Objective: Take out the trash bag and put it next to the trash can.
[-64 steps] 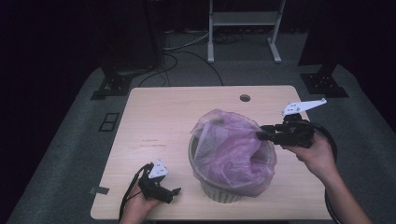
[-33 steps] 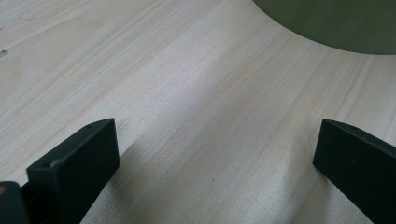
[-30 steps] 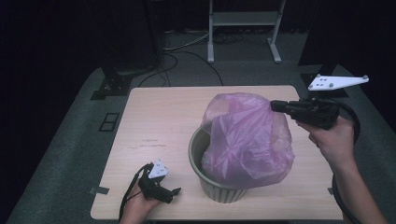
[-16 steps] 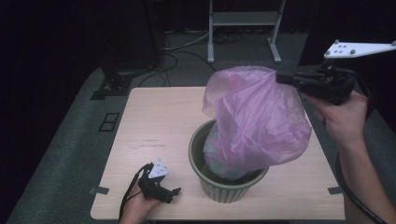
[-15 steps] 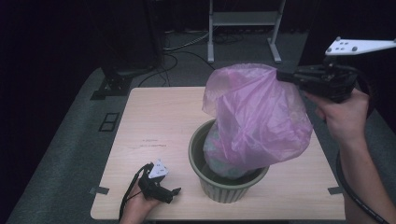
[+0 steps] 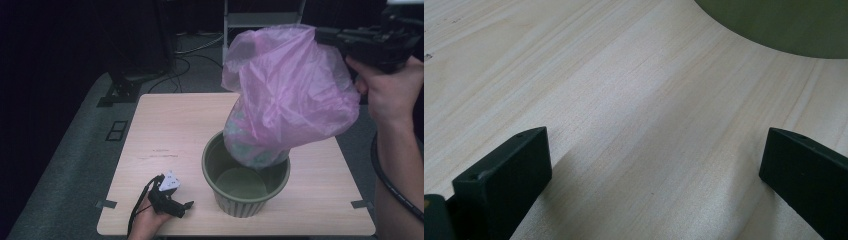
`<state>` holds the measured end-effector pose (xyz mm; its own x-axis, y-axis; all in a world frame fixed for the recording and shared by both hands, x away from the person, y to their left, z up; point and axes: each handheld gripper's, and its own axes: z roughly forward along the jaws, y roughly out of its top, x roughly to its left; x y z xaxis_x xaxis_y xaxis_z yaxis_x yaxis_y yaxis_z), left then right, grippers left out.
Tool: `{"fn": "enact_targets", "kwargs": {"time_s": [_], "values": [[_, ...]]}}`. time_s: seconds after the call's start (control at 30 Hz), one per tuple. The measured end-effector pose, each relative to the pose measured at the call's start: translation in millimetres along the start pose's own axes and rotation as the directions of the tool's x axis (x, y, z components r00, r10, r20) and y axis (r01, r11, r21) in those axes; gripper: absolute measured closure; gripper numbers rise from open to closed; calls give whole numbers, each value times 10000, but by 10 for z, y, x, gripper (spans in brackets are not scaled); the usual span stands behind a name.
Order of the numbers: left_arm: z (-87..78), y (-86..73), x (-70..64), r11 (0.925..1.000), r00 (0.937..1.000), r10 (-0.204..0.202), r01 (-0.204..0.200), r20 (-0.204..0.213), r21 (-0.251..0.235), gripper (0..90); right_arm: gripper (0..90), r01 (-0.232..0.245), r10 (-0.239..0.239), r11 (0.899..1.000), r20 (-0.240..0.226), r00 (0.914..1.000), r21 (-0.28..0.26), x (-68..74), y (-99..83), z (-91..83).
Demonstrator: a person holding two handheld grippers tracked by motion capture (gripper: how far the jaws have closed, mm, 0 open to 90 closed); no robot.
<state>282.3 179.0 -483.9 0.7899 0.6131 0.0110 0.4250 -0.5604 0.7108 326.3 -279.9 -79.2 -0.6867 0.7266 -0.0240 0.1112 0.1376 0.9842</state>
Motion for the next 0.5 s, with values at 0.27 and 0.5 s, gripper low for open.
{"fn": "enact_targets", "kwargs": {"time_s": [0.27, 0.5], "values": [[0, 0, 0, 10000, 10000, -6, 6, 6, -6, 0, 900, 38, -13, 9991, 584, 9983, -425, -91, 233, -78], [1, 0, 0, 10000, 10000, -2, 2, -6, -9, 0, 900, -259, 265, 9996, 989, 9947, -79, -350, 0, 99]]}}
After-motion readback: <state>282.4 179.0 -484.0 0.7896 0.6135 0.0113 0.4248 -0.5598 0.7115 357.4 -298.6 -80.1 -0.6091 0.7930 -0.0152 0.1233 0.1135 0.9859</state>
